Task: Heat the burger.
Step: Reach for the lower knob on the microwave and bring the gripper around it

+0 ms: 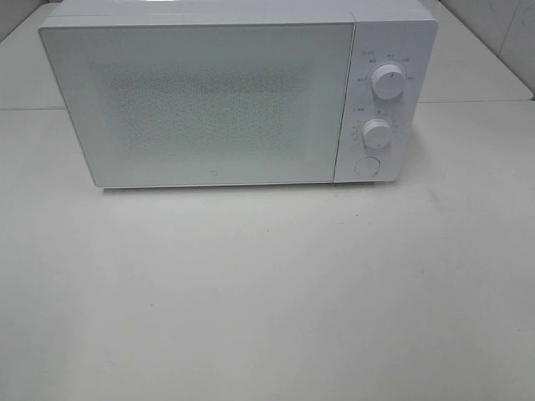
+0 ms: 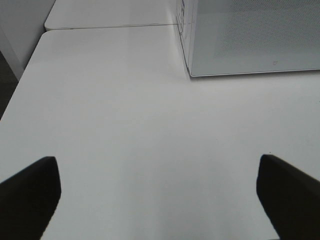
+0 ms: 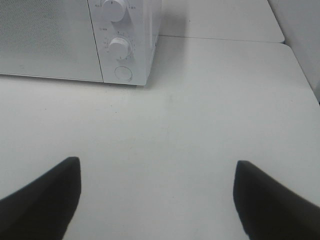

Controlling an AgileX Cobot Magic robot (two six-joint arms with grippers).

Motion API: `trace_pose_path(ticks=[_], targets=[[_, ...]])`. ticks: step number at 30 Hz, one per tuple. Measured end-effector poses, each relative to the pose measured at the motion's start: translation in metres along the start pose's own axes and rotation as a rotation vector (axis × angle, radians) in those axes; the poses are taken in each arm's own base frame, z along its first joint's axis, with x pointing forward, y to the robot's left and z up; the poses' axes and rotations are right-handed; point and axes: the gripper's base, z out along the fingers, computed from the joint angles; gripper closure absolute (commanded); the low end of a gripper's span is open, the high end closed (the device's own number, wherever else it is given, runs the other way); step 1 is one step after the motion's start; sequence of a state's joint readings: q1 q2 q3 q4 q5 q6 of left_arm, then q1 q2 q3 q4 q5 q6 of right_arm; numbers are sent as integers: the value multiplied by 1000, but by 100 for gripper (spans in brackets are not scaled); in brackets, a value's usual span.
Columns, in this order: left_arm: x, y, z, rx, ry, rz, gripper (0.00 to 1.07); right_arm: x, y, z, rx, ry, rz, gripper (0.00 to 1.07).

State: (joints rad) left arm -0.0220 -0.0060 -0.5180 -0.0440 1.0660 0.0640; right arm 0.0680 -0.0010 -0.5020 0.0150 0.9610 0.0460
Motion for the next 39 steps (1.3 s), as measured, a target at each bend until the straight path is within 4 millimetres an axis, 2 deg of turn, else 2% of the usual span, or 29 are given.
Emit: trace_pose_path(ticks=[5,8,10,22,32,39], targets=[[0,0,0,0,0,0,6,-9,0,20,7,107,15,29],[0,0,0,0,0,0,6,-10,0,24,8,133,15,29],[0,0,0,0,0,0,6,-13,1,41,9,233,22,31],[0,0,0,0,0,0,6,-15,1,79,14,438,36,31],[0,0,0,0,0,0,6,-29,2,108,5,370,55,31],[0,0,0,0,0,0,6,-48,2,136,5,190,58,31]])
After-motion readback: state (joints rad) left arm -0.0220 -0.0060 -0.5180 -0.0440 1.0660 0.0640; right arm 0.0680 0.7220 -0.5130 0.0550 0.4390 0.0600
